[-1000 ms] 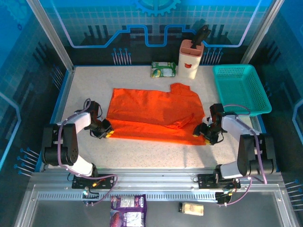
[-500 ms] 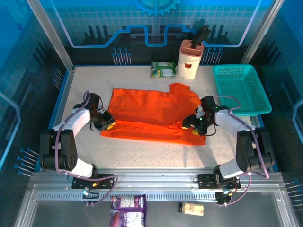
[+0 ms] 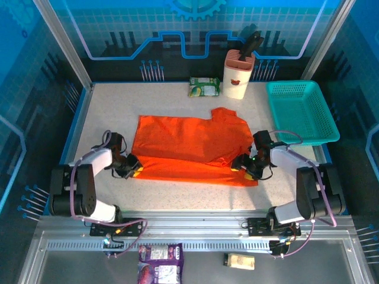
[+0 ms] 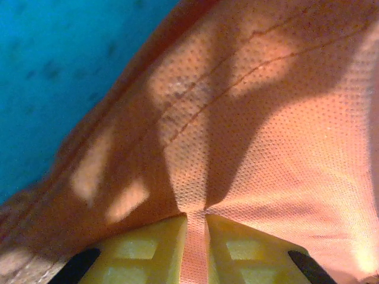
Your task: Fold the inside-out t-shirt
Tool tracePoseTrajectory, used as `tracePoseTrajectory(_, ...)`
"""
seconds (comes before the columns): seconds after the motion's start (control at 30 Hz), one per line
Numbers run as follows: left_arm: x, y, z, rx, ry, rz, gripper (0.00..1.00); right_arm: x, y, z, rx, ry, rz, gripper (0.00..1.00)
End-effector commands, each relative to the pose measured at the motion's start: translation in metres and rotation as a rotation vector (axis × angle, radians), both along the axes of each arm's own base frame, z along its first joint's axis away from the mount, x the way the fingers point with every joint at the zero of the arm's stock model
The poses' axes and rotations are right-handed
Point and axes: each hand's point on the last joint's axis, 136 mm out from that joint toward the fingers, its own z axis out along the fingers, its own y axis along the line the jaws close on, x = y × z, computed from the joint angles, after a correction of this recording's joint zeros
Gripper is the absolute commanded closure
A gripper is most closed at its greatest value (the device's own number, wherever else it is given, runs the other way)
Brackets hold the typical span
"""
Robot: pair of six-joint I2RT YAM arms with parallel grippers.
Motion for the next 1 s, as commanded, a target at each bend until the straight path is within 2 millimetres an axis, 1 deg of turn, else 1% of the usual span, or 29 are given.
tracePoseTrajectory(0.0,-0.020,0.005,-0.006,0.007,0.065,0.055,0.81,-0.008,-0.008,0.012,-0.044,0.011,-0.023,0.32)
tracePoseTrajectory(0.1,-0.005,-0.006,0.011,-0.063,-0.001,0.051,0.80,0.007,0.013,0.034,0.011,-0.056,0.008,0.33)
tracePoseTrajectory(0.2,0.009,-0.011,0.030,-0.066,-0.049,0.026,0.79,0.019,0.041,0.047,0.072,-0.081,0.046,0.34)
tracePoseTrajectory(0.27,0.015,-0.014,0.039,-0.063,-0.071,0.011,0.79,0.025,0.061,0.049,0.115,-0.088,0.065,0.35)
tracePoseTrajectory(0.4,0.022,-0.020,0.044,-0.076,-0.092,-0.004,0.78,0.034,0.091,0.039,0.182,-0.065,0.066,0.32)
tracePoseTrajectory(0.53,0.022,-0.025,0.043,-0.081,-0.089,-0.019,0.78,0.039,0.108,0.027,0.199,-0.037,0.064,0.27)
tracePoseTrajectory(0.6,0.021,-0.026,0.041,-0.081,-0.086,-0.020,0.77,0.036,0.111,0.022,0.191,-0.020,0.066,0.26)
tracePoseTrajectory(0.73,0.020,-0.026,0.039,-0.081,-0.087,-0.017,0.78,0.037,0.115,0.018,0.195,-0.020,0.059,0.25)
tracePoseTrajectory(0.87,0.021,-0.027,0.041,-0.084,-0.088,-0.020,0.78,0.052,0.123,0.025,0.229,-0.073,0.056,0.28)
tracePoseTrajectory(0.9,0.021,-0.026,0.042,-0.082,-0.089,-0.020,0.77,0.067,0.130,0.039,0.253,-0.119,0.061,0.28)
tracePoseTrajectory(0.97,0.023,-0.025,0.045,-0.076,-0.099,-0.021,0.78,0.082,0.139,0.048,0.277,-0.150,0.075,0.29)
